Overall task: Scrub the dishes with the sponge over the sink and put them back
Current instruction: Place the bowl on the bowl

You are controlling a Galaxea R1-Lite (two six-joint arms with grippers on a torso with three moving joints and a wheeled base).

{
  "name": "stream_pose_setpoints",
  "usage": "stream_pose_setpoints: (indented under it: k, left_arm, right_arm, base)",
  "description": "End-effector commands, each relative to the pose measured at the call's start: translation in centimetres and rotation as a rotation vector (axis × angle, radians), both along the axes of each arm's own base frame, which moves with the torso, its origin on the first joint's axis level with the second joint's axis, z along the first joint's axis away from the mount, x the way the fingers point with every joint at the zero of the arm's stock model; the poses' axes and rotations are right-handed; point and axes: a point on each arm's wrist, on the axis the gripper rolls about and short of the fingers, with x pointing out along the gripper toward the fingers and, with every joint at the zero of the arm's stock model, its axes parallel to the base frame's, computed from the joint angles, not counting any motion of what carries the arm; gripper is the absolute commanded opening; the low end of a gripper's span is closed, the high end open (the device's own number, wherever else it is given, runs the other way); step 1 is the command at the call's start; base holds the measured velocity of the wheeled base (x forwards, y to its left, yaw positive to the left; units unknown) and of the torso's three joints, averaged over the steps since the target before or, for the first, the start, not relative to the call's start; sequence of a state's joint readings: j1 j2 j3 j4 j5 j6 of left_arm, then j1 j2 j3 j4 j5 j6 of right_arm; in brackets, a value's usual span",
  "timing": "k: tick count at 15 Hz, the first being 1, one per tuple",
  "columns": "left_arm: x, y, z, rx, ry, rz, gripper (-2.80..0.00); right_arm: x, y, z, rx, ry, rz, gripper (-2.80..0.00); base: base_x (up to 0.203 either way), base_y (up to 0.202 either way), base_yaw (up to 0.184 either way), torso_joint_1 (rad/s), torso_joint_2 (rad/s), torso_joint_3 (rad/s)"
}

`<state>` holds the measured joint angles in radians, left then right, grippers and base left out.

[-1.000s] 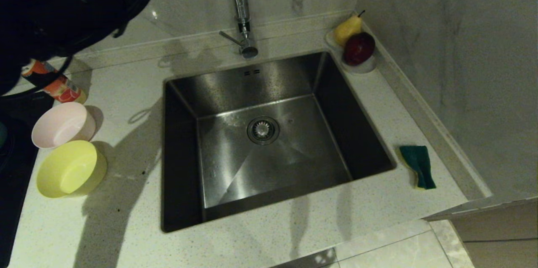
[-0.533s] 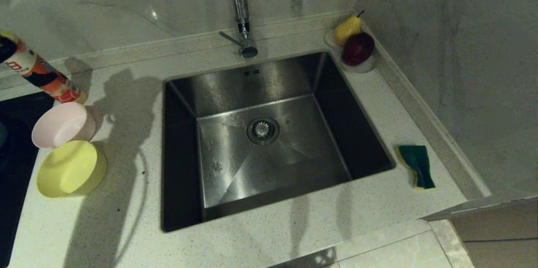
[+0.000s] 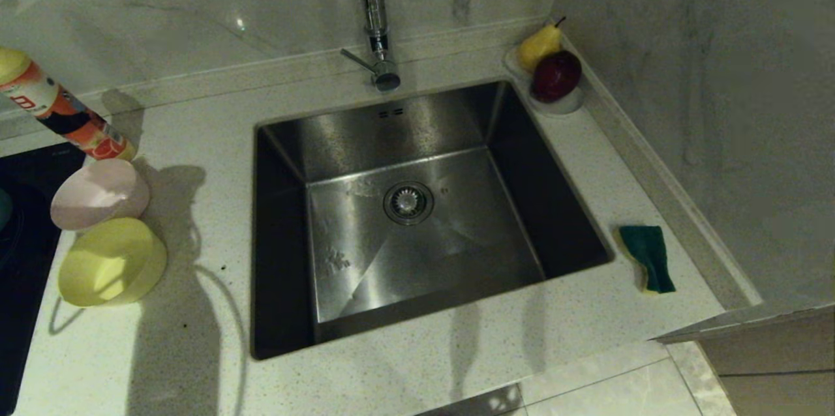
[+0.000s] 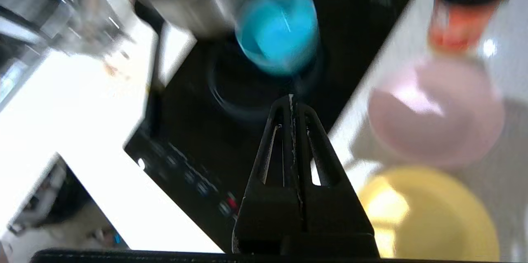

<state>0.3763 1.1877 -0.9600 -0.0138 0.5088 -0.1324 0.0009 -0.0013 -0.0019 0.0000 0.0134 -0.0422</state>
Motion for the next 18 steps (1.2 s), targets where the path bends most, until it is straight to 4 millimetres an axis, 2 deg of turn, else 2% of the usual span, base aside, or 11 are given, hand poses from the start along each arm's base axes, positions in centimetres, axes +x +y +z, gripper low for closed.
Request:
stream_pose_setpoints:
  k: [1, 2, 6, 9, 13, 15, 18]
  left_arm:
    - [3.1, 1.5, -2.8, -0.101, 0.082, 0.008, -2.80]
    - [4.2, 2.3, -3.6, -0.157, 0.091, 0.002, -2.80]
    - [7.1, 4.2, -4.0, -0.410, 0.066, -0.042, -2.80]
    - [8.9, 5.1, -4.0, -0.484, 0.044, -0.036, -2.80]
    - [10.3, 6.9, -3.1, -0.624, 0.031, -0.008, -2.80]
    - [10.2, 7.5, -2.7, -0.737, 0.017, -0.068, -2.80]
    - [10.3, 7.9, -3.2, -0.770, 0.019, -0.060, -2.80]
  right_arm:
    - [0.0, 0.0, 0.0, -0.001, -0.001, 0.000, -2.80]
    - [0.0, 0.0, 0.0, -0.001, -0.001, 0.000, -2.80]
    - [0.0, 0.0, 0.0, -0.001, 0.000, 0.001, -2.80]
    - [0.0, 0.0, 0.0, -0.001, -0.001, 0.001, -2.80]
    - [0.0, 0.0, 0.0, -0.001, -0.001, 0.001, -2.80]
    - [0.0, 0.0, 0.0, -0.001, 0.000, 0.001, -2.80]
    - [0.0, 0.0, 0.0, -0.001, -0.001, 0.001, -2.80]
  base:
    - [0.000, 0.000, 0.000, 0.000, 0.00, 0.000]
    - [0.000, 0.000, 0.000, 0.000, 0.00, 0.000]
    - [0.000, 0.000, 0.000, 0.000, 0.00, 0.000]
    - [0.000, 0.000, 0.000, 0.000, 0.00, 0.000]
    - [0.000, 0.000, 0.000, 0.000, 0.00, 0.000]
    - [0.000, 0.000, 0.000, 0.000, 0.00, 0.000]
    - [0.000, 0.000, 0.000, 0.000, 0.00, 0.000]
